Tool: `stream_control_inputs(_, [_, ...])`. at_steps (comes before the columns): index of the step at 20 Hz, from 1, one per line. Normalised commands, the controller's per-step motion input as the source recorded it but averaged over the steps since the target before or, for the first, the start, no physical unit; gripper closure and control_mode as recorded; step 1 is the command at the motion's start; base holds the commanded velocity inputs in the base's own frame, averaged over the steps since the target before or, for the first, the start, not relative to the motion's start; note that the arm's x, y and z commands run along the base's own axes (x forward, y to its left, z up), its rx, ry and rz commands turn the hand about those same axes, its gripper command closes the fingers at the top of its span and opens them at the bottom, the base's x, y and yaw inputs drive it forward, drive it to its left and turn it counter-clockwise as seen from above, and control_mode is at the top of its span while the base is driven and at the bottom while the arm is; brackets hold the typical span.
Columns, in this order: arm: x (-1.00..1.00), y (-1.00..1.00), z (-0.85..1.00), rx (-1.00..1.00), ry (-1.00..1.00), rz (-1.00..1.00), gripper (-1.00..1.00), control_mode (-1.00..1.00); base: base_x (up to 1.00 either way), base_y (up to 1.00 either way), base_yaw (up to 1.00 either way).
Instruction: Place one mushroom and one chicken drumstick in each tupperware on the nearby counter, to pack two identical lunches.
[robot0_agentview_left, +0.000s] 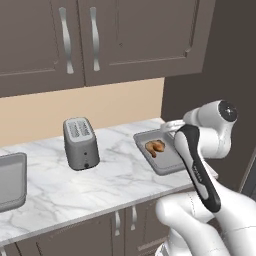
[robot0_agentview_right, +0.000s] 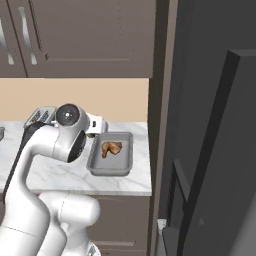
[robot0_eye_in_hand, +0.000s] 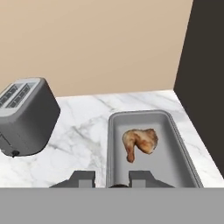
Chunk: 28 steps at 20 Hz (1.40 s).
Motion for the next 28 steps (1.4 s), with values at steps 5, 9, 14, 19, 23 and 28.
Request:
stream_control_inputs(5, [0.37, -0.13, -0.39, 0.00, 0.03, -0.03, 1.00, -1.00, 0.00, 0.00, 0.00])
stream_control_inputs(9, [0.39, -0.10, -0.39, 0.00, 0.07, -0.04, 1.00, -1.00, 0.00, 0.00, 0.00])
stream_control_inputs(14, [0.41, -0.08, -0.43, 0.00, 0.07, -0.02, 1.00, -1.00, 0.00, 0.00, 0.00])
stream_control_inputs(19, [0.20, -0.01, -0.46, 0.00, 0.06, -0.01, 1.00, -1.00, 0.00, 0.00, 0.00])
stream_control_inputs(23, [0.16, 0.00, -0.46, 0.00, 0.04, 0.00, 1.00, -1.00, 0.00, 0.00, 0.00])
stream_control_inputs(28, [0.25, -0.03, -0.41, 0.00, 0.03, 0.00, 1.00, -1.00, 0.00, 0.00, 0.00])
